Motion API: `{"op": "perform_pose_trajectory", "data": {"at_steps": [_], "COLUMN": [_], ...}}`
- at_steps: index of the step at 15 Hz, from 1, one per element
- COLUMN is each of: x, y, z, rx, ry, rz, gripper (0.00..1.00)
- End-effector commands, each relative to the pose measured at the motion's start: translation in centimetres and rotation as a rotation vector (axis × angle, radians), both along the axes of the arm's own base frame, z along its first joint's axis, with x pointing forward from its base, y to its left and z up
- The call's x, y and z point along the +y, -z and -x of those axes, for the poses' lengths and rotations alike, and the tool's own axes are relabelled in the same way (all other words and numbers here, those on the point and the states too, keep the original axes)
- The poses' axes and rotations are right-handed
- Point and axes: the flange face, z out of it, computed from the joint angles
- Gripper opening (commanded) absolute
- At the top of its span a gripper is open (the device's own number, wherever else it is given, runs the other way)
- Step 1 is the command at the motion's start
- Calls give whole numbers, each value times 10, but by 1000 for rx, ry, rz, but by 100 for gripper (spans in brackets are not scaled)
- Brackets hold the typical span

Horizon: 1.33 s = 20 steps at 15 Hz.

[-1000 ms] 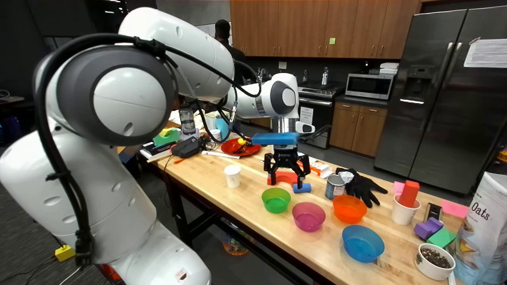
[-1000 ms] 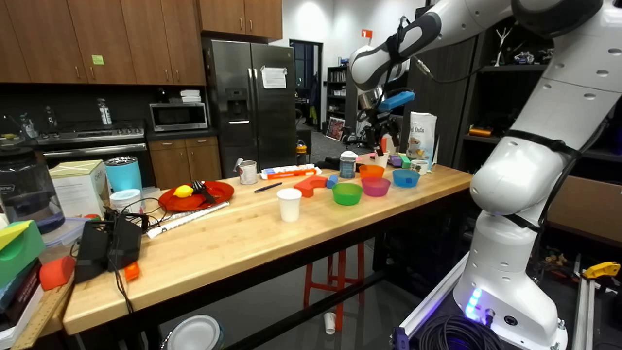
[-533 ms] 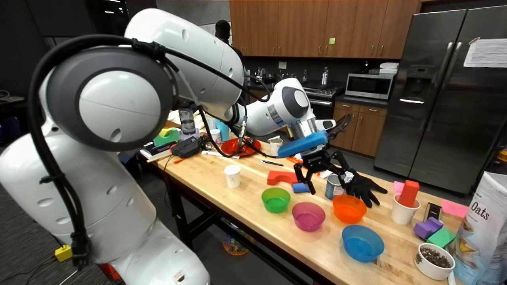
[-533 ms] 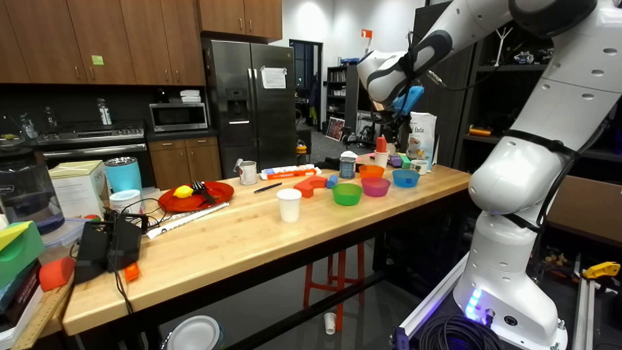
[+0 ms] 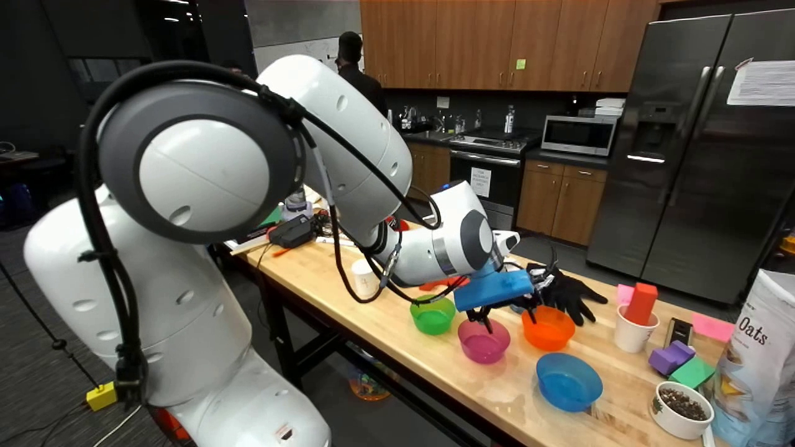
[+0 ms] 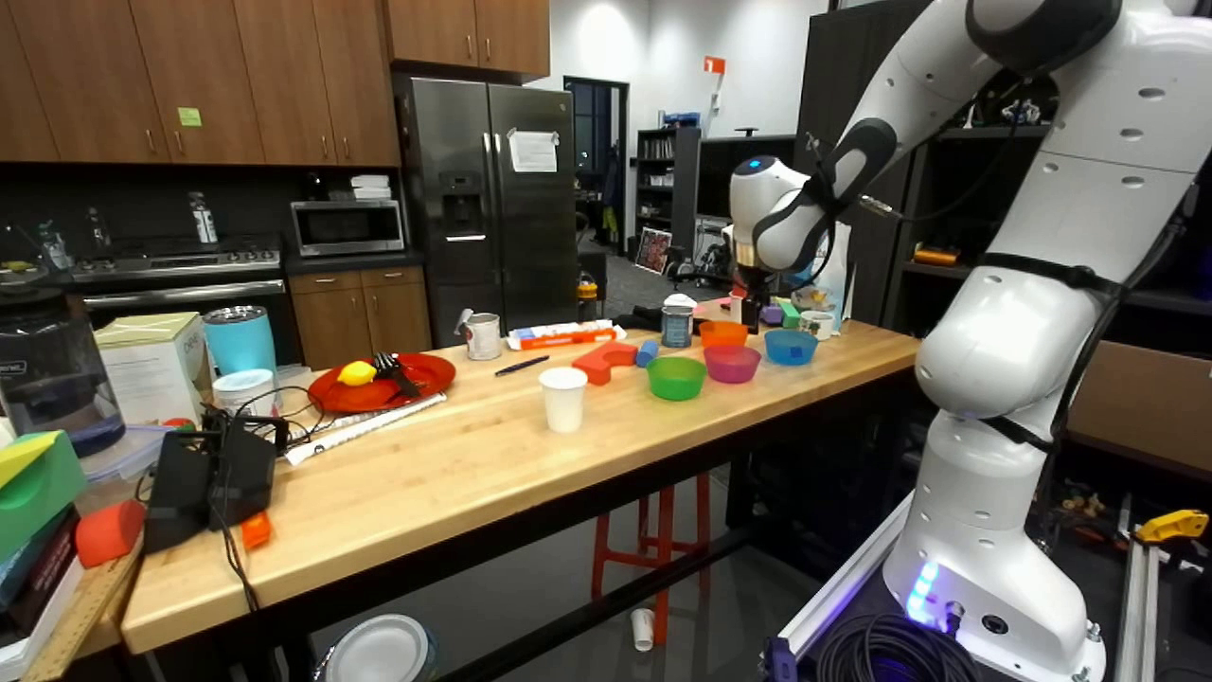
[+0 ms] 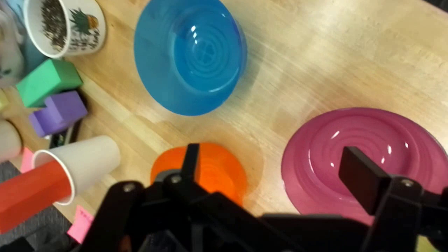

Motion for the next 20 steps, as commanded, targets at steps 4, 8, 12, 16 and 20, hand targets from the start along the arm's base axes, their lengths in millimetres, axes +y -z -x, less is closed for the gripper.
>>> {"op": "perform_pose_trajectory", "data": {"at_steps": [4,8,12,16,20], "x": [-15,-22,-28,-32,-33], "y": [67,86,86,84,82], "z": [29,36,37,38,36], "rx": [-108,-91,-78,-75,-82], "ry": [-101,-100,-90,-86,-87], "rz": [-127,-153,-157,-153,-151], "gripper": [100,100,100,75,54]}}
